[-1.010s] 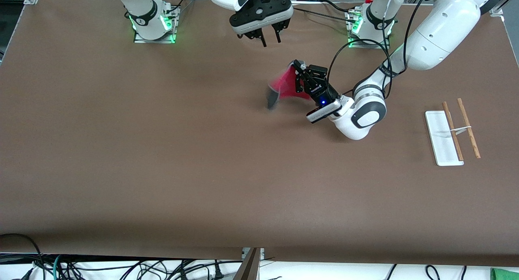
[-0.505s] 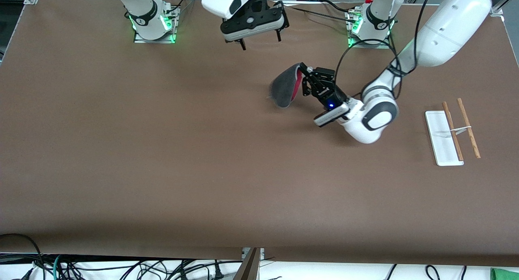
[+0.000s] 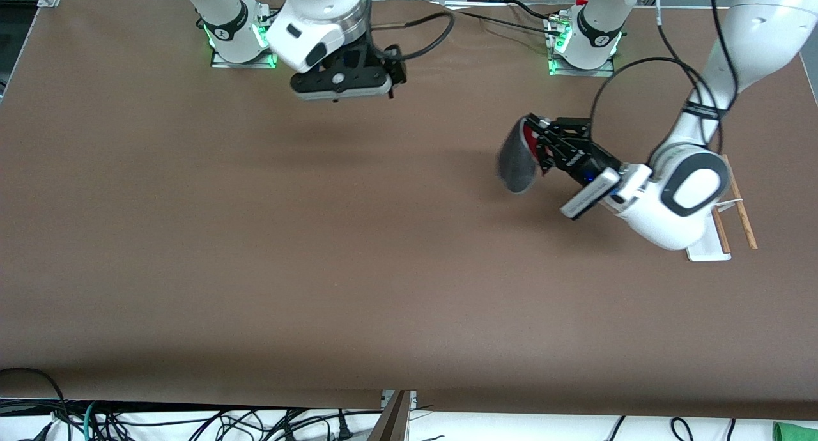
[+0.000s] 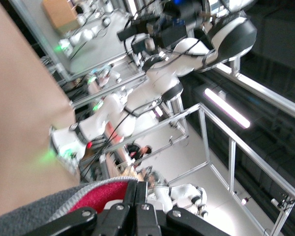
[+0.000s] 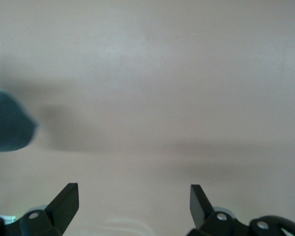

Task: Pass towel and hang on rack
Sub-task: 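Open the right gripper and withdraw it while the left gripper holds, then carry the towel with the left gripper over the white rack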

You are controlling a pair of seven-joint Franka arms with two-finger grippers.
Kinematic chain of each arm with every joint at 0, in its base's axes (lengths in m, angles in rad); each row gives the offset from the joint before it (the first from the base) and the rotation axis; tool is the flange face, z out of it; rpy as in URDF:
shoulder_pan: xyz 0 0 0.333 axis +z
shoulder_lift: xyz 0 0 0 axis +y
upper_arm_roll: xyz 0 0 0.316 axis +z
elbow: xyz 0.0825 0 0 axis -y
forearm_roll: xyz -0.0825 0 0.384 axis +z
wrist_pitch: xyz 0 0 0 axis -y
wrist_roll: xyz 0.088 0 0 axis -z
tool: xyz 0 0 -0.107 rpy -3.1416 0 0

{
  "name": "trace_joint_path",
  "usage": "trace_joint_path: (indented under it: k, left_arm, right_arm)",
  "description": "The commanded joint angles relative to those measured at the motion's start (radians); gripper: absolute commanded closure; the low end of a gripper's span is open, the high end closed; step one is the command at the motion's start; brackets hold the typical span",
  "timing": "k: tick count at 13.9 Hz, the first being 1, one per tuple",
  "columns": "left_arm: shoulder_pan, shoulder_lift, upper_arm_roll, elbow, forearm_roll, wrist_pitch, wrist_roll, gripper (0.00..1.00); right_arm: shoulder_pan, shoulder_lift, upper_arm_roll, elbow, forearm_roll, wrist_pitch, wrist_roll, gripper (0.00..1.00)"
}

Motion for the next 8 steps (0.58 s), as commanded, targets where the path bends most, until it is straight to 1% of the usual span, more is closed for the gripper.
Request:
trace_joint_path:
  k: [1, 3, 6, 8]
  left_arm:
    - [0.078, 0.005, -0.006, 0.117, 0.117, -0.075, -0.101, 1.0]
    - [0.171, 0.037, 0.016, 0.197, 0.169, -0.157, -0.164, 1.0]
    - [0.277, 0.038, 0.03, 0.292, 0.356, -0.233, -0.174, 1.0]
    - [0.337, 0.041, 0.03, 0.361, 0.465, -0.252, -0.166, 1.0]
  right_arm:
    - [-0.03, 0.004, -0.008, 0.002, 0.016, -0.021, -0.04, 0.0]
    - [-0.054, 0.006, -0.008, -0.018, 0.016, -0.018, -0.056, 0.0]
    - [-0.092, 0.014, -0.008, -0.041, 0.016, -0.017, -0.1, 0.0]
    - [-0.132, 0.014, -0.008, -0.046, 0.017, -0.014, -0.151, 0.0]
